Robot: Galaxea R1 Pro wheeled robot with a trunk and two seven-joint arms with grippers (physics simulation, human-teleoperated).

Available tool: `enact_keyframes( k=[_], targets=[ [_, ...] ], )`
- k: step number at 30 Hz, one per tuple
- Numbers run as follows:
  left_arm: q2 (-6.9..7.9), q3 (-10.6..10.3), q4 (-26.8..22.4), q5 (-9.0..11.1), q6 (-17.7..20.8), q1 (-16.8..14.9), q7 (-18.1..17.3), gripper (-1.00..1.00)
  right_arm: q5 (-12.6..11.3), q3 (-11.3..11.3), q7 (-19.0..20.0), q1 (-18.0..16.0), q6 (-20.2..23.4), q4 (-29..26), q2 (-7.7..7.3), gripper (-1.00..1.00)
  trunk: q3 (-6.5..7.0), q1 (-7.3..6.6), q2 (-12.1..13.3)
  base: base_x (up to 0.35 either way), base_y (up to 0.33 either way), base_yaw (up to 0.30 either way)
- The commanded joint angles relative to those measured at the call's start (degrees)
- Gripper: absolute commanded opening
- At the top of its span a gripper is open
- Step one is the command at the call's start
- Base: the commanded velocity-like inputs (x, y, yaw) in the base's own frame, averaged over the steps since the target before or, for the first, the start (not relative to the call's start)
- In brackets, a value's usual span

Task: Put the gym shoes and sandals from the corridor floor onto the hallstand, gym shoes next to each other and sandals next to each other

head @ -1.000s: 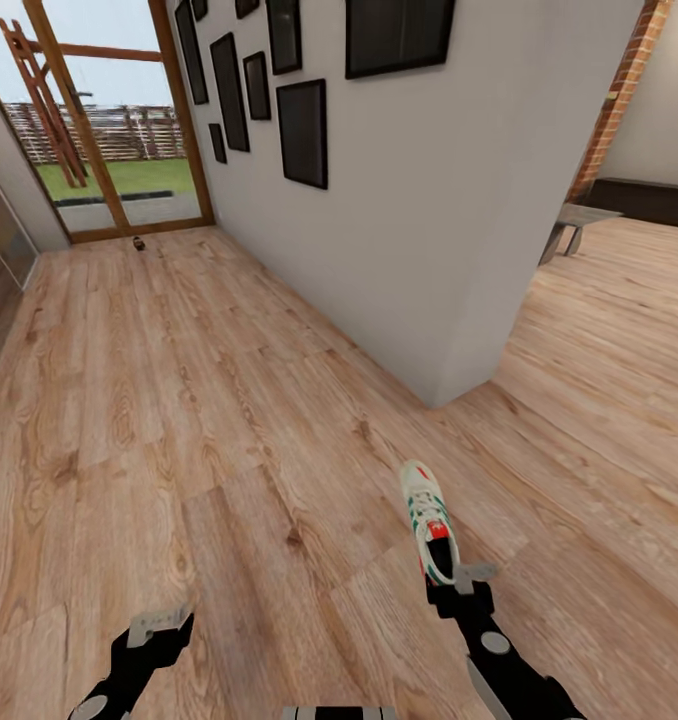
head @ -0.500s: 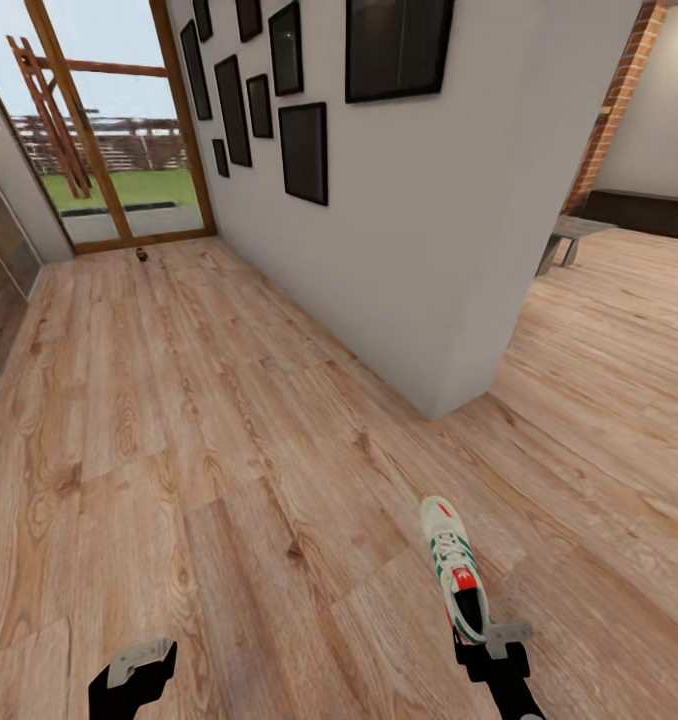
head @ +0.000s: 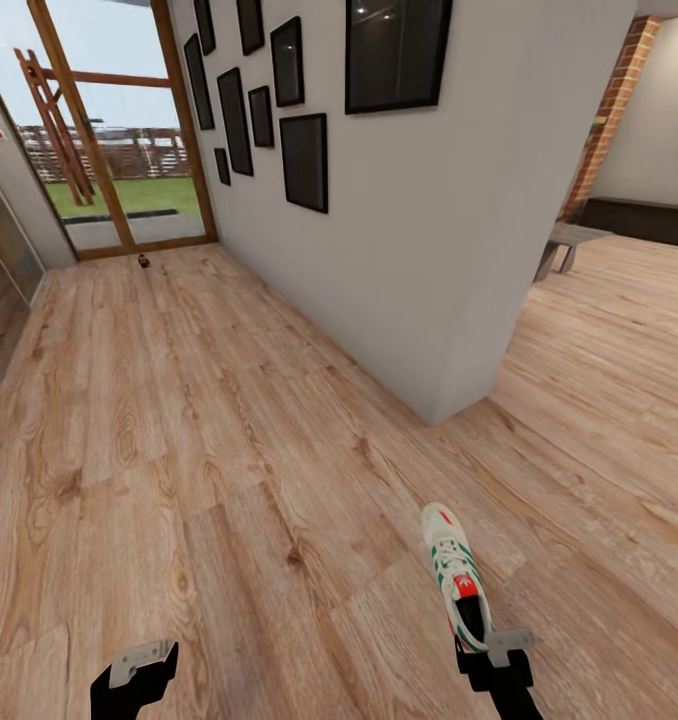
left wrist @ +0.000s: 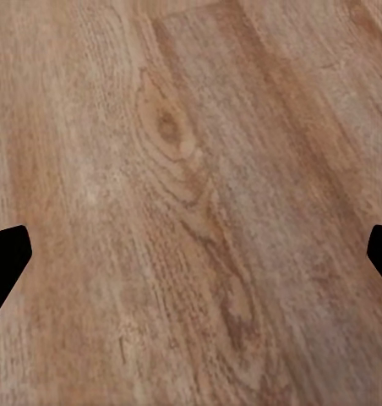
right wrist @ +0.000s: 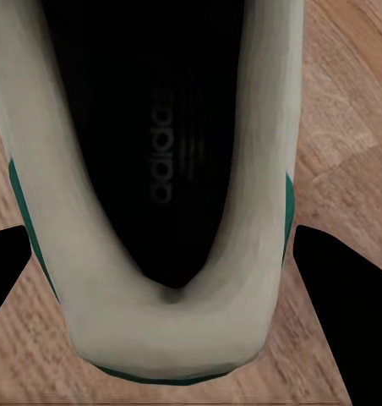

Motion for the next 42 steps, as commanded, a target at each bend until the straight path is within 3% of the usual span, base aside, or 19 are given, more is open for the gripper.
enact_keyframes(
  k=[1,8,15,19,42],
  targets=[
    [-0.01,0.0,0.0,0.5,-0.2,0.0,-0.1,1.00,-0.5,0.5,-0.3,0.0,-0.2,0.2,-0.03,-1.00,0.05,-0.01,0.0,0.000,0.000,0.000],
    [-0.10,-0.1,0.1,0.5,-0.2,0.0,-0.2,1.00,-0.5,0.5,0.4,0.0,-0.2,1.5,0.02,-1.00,0.67,-0.01,0.0,0.000,0.000,0.000],
    [-0.15,-0.1,0.1,0.5,-0.2,0.0,-0.2,1.00,-0.4,0.5,9.7,0.0,-0.2,1.7,0.06,-1.00,1.29,-0.01,0.0,0.030,0.000,0.038],
    [-0.15,-0.1,0.5,0.5,-0.2,0.0,-0.2,1.00,-0.4,0.5,11.8,0.0,-0.2,1.7,-0.01,-1.00,1.62,-0.01,0.0,0.185,0.000,0.133],
    [-0.07,0.0,1.3,0.5,-0.2,0.0,-0.8,1.00,-0.4,0.5,12.2,0.0,-0.3,1.7,-0.03,-1.00,3.26,-0.01,0.0,0.326,0.000,0.181]
  ],
)
